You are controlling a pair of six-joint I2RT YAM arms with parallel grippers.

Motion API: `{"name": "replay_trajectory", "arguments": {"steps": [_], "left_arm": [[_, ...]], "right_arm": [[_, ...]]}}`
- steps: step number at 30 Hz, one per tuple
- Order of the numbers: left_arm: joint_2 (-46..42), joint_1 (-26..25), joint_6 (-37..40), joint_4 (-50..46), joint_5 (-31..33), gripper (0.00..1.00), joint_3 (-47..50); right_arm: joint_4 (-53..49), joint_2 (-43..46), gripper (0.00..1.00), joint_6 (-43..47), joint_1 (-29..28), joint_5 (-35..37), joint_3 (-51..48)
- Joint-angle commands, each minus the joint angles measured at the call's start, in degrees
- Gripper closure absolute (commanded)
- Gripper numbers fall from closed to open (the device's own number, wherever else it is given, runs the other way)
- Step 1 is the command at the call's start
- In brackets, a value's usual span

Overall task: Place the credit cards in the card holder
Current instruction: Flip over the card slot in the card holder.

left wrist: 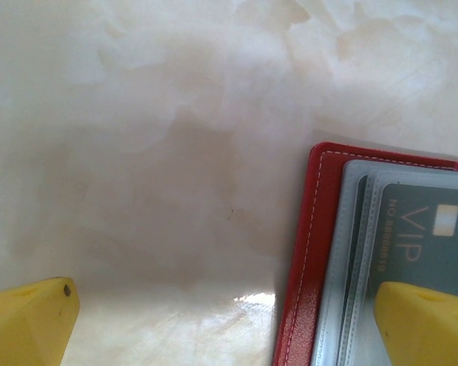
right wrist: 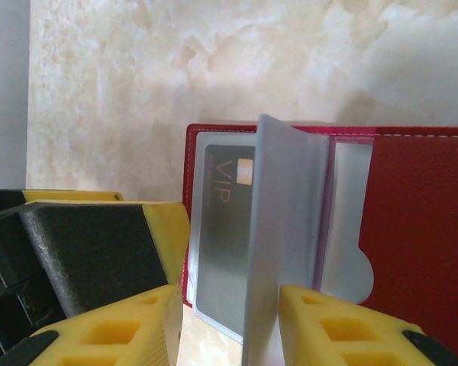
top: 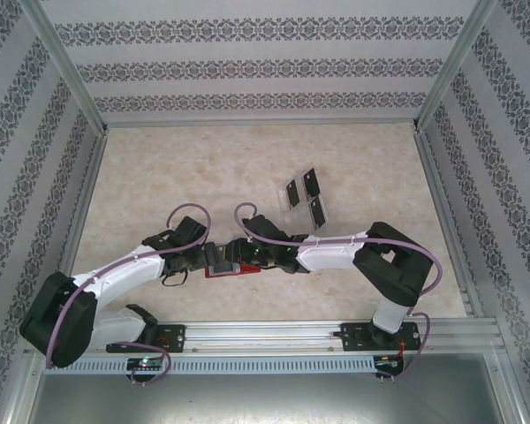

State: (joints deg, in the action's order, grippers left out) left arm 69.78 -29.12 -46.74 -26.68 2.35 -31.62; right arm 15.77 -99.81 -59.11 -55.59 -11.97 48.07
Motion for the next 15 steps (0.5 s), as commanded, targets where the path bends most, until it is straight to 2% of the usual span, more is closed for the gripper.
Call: {"name": "replay_trajectory", "arguments": {"steps": [1,15], "left_arm": [[-0.44,0.70,0.86,0.57,0.11,0.00,0.35],[-1.07,0.72,0.88,0.05,0.33,0.00,0.46]], "right_arm": [[5.67,0.29,0.61,-2.01,0.90,-0.86,-2.28],[16.35,1.54,0.62,-2.72,0.85,-2.80,-4.82]]}}
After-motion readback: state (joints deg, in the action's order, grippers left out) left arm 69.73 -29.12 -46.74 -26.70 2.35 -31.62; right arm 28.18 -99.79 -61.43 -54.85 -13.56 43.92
